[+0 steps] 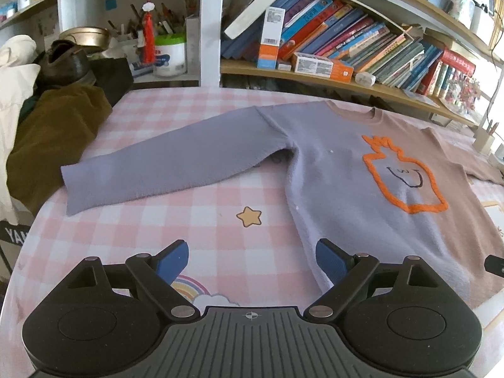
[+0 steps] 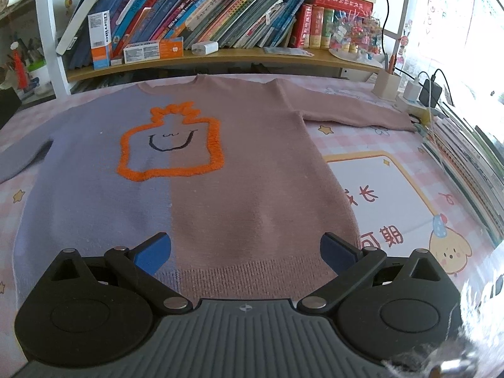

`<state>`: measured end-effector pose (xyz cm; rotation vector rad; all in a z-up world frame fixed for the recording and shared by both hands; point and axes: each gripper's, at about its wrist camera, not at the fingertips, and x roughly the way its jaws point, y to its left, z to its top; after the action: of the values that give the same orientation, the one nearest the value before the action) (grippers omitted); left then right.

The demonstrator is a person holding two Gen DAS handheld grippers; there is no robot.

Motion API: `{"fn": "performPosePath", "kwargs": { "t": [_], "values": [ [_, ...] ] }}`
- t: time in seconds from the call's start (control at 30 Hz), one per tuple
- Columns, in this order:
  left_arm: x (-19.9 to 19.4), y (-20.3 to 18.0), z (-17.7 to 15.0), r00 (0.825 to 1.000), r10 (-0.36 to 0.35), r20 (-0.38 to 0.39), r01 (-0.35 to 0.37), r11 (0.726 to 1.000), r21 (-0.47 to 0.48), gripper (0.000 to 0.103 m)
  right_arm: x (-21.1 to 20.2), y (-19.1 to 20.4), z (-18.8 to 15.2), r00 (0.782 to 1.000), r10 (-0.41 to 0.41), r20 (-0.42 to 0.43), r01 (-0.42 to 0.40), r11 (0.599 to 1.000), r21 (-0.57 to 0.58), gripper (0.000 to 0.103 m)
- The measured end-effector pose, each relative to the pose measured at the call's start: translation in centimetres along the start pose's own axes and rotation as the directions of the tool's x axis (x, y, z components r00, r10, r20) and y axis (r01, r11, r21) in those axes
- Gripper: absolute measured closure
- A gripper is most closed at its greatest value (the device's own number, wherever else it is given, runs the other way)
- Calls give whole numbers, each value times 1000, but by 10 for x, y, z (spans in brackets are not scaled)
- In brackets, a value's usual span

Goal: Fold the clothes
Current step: 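Open both grippers on the hem and lift them off the sweater, then move the open left gripper to the lavender sleeve cuff and close on it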

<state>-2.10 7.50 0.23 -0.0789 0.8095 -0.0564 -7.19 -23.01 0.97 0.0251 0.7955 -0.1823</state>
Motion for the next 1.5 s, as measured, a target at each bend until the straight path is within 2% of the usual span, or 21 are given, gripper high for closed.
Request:
{"fn": "performPosePath", "kwargs": {
  "t": [0.27, 0.47, 0.57, 0.77, 0.93, 1.03, 1.17, 1.37, 1.5],
  "values": [
    [11, 13, 6, 1000, -10, -6, 10, 1000, -2, 13, 2, 10, 2, 1000, -22, -6, 22, 1000, 9, 1],
    [17, 37, 9, 1000, 22, -1, -22, 999, -48, 13, 1, 18, 2, 999, -33, -8, 33, 999, 1, 1],
    [17, 52, 8, 998, 62, 17, -60, 995, -83, 13, 0, 22, 2, 999, -38, -8, 38, 999, -3, 1],
    [17, 99, 3, 983, 176, 51, -162, 965, -208, 13, 1, 27, -1, 998, -48, -31, 48, 999, -22, 1],
    [18, 142, 2, 972, 220, 81, -178, 918, -355, 16, 0, 31, -2, 998, -58, -37, 57, 997, -44, 1],
    [24, 160, 1, 971, 223, 87, -164, 886, -433, 33, 0, 31, -3, 997, -70, -41, 69, 997, -44, 1],
    [37, 174, 0, 971, 232, 62, -173, 854, -491, 57, -2, 28, -5, 995, -88, -47, 86, 996, -39, 1],
    [46, 179, 4, 967, 243, 77, -167, 833, -528, 64, -5, 22, -7, 991, -118, -56, 117, 993, -32, 1],
    [52, 175, 8, 983, 154, 102, -71, 822, -566, 65, -6, 17, -9, 989, -136, -64, 135, 991, -18, 1]
  ]
}}
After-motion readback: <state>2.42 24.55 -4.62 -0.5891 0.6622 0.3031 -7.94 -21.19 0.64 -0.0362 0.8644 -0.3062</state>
